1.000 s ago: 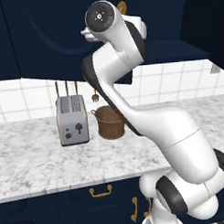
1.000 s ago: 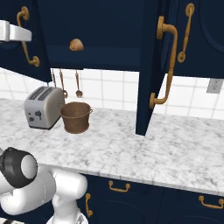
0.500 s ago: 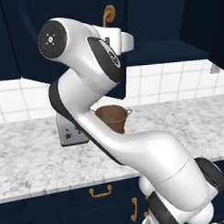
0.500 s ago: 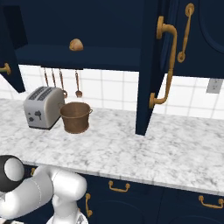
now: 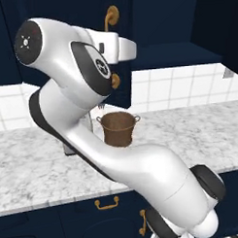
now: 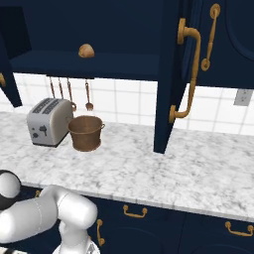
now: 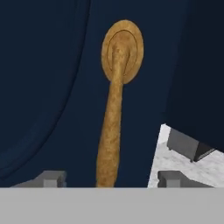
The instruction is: Open the cabinet, pick up the bread from the cabinet and place it in the basket. Then move the basket to the dining counter.
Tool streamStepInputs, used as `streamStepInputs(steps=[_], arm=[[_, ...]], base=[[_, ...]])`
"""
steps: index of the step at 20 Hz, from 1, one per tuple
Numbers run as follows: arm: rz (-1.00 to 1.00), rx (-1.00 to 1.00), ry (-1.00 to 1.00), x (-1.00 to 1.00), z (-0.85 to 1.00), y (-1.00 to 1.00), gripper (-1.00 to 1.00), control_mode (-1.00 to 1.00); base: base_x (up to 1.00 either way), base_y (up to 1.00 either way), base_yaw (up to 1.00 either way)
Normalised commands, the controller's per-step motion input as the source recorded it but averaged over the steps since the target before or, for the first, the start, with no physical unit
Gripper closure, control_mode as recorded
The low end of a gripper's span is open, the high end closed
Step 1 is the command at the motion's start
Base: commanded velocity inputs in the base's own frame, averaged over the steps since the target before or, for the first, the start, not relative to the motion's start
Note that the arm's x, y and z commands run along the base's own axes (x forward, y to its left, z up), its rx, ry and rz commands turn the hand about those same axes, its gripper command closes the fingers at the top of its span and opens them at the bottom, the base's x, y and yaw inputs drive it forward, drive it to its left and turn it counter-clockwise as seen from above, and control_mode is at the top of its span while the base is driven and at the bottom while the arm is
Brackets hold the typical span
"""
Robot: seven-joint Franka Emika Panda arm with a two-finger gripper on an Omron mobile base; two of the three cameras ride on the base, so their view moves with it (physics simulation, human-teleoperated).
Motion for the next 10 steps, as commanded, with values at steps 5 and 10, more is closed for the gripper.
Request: streamStepInputs(steps=[5, 10], arm=[[0.03, 0.2, -0.07, -0.96, -0.16, -0.87, -1.0, -1.0], [0.17, 0.81, -0.06, -0.27, 0.0, -1.0, -1.0, -1.0]], base=[[0.0, 0.0, 0.0], [0.0, 0.0, 0.0]])
